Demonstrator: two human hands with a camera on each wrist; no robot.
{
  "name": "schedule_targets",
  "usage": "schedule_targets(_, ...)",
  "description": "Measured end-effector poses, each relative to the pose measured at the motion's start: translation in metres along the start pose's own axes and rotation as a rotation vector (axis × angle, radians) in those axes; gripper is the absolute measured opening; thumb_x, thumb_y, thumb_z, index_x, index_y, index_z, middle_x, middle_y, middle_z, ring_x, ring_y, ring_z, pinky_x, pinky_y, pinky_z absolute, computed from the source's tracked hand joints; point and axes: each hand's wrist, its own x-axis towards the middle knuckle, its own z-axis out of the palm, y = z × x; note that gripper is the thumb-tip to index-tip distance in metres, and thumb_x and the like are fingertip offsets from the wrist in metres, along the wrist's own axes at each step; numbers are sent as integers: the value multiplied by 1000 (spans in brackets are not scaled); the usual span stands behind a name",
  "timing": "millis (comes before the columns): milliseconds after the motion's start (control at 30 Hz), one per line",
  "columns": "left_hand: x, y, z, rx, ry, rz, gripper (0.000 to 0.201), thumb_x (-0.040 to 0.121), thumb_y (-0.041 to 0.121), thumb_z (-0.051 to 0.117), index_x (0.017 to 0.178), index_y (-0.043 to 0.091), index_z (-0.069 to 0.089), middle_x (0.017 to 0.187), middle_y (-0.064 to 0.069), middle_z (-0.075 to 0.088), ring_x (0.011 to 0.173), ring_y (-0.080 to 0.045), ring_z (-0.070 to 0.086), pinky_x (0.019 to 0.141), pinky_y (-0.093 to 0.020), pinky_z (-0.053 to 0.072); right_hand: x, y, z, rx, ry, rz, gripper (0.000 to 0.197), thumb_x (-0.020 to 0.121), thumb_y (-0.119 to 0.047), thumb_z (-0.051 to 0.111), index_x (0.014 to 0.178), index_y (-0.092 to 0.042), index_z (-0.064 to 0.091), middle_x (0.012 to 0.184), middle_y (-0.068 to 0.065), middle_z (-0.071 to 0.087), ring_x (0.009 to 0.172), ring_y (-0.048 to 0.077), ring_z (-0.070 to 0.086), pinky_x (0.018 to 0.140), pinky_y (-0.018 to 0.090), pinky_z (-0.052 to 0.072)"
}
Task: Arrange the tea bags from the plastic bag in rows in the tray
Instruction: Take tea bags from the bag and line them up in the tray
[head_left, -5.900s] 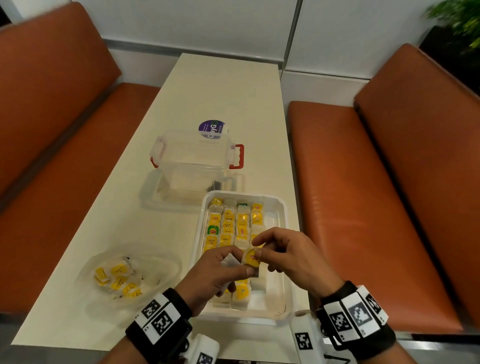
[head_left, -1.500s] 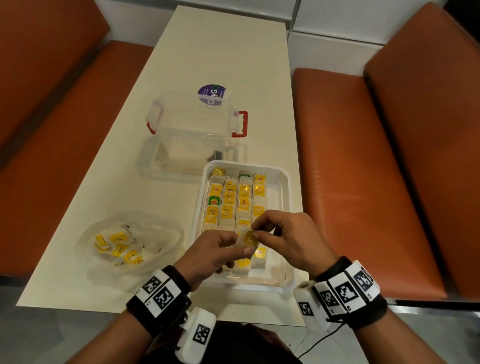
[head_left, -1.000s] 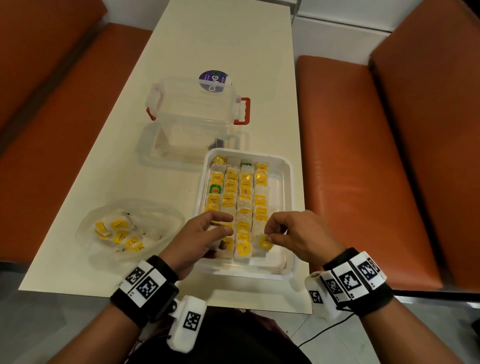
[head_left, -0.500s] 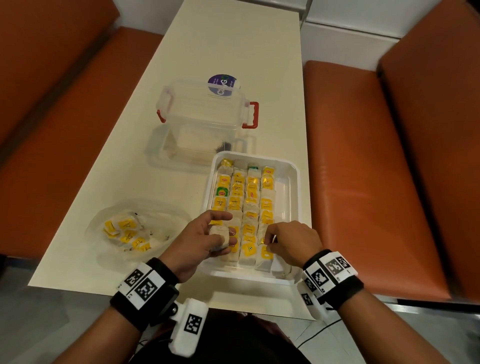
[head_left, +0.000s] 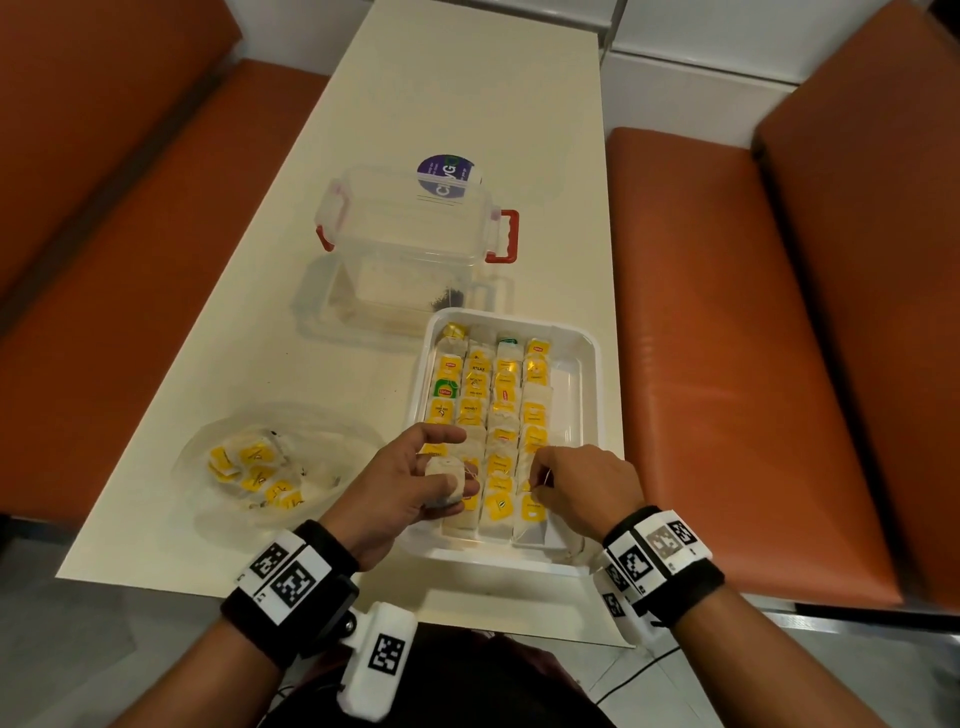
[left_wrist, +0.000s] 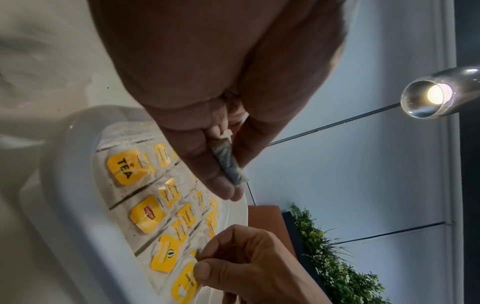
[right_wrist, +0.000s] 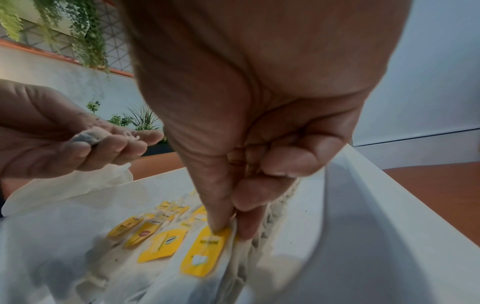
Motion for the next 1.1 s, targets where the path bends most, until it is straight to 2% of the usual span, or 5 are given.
schedule_targets(200, -2, 3, 2, 44, -25, 31, 52, 93, -8, 60, 132, 25, 49, 105, -16, 74, 100, -29, 73, 78, -37, 60, -8, 0, -8, 120, 109, 0, 16, 93, -49, 57, 94, -34, 64, 90, -13, 70, 84, 12, 64, 69, 31, 52)
schedule_targets(333, -4, 7, 8, 109, -66, 54, 63, 92, -1, 64, 137, 39, 43, 104, -8, 77, 97, -26, 73, 72, -33, 57, -17, -14, -24, 460, 157, -124, 15, 92, -52, 62, 96, -39, 67, 78, -14, 69, 75, 4, 64, 70, 35, 53)
schedule_targets(567, -3, 11, 20, 151, -133, 100, 64, 93, 17, 69, 143, 42, 37, 88, -7, 74, 94, -23, 73, 75, -35, 56, -25, -37, -40, 488, 95, -288, 20, 92, -46, 65, 111, -39, 69, 73, -14, 69, 70, -3, 59, 69, 24, 48)
schedule_targets(767, -4, 8, 23, 190, -162, 132, 70, 93, 5, 64, 146, 40, 35, 72, 2, 67, 81, -13, 68, 78, -35, 55, -27, -38, -38, 474, 107, -287, 16, 90, -48, 62, 99, -38, 70, 70, -20, 69, 72, -3, 61, 72, 35, 53)
schedule_targets(1100, 4, 16, 25, 211, -173, 208, 80, 92, -2, 62, 151, 42, 29, 72, 3, 65, 76, -10, 64, 76, -30, 54, -27, -42, -49, 594, 145, -231, 23, 90, -50, 66, 88, -28, 73, 73, -9, 73, 65, 3, 68, 70, 34, 57)
